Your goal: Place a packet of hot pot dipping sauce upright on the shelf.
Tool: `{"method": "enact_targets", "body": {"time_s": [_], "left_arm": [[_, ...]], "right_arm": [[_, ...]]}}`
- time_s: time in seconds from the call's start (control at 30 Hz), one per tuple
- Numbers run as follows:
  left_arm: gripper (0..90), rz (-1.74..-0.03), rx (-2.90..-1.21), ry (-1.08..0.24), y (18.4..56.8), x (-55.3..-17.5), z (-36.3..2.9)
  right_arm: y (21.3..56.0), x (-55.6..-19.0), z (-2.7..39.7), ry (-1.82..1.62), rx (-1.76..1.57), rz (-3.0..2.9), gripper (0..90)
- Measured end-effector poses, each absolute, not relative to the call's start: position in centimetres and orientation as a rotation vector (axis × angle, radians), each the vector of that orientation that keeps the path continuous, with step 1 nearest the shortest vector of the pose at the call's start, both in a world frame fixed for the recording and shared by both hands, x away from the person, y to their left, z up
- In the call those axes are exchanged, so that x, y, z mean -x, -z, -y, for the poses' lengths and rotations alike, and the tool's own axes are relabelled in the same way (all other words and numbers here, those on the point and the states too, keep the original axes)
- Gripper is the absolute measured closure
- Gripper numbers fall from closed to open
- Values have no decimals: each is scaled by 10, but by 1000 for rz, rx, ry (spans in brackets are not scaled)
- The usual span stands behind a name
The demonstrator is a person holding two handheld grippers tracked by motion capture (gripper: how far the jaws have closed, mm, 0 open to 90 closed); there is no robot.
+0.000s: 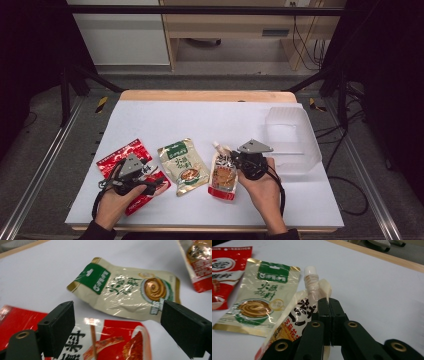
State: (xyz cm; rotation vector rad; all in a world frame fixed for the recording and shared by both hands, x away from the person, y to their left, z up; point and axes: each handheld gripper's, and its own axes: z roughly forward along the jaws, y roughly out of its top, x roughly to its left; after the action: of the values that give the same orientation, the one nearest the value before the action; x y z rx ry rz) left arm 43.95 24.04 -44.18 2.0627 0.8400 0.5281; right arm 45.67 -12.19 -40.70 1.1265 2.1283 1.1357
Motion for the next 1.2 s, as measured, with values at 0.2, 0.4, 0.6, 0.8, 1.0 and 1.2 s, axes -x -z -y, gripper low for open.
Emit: {"method": "enact_targets", "body": {"time_s": [0.2,0.4,0.6,0.8,1.0,1.2], "left_arm": [[136,-755,-2059,-477,437,-431,-226],[194,-656,-2048,-411,428,-425,-213],[251,-551,-2093,-386,416,-428,-190],[284,-522,-2071,-327,409,-445,-175],[402,-505,-1984,-237,407,-458,-169],[483,-468,-1974,-219,405,-454,-171]], "right_arm": [[392,-446,113,-1172,-1019,-2159,899],[378,-435,103,-1239,-899,-2213,899],[369,-425,96,-1265,-762,-2262,899],[366,-423,92,-1294,-700,-2296,900],[364,-421,88,-1346,-646,-2312,899],[364,-418,81,-1378,-615,-2320,899]]}}
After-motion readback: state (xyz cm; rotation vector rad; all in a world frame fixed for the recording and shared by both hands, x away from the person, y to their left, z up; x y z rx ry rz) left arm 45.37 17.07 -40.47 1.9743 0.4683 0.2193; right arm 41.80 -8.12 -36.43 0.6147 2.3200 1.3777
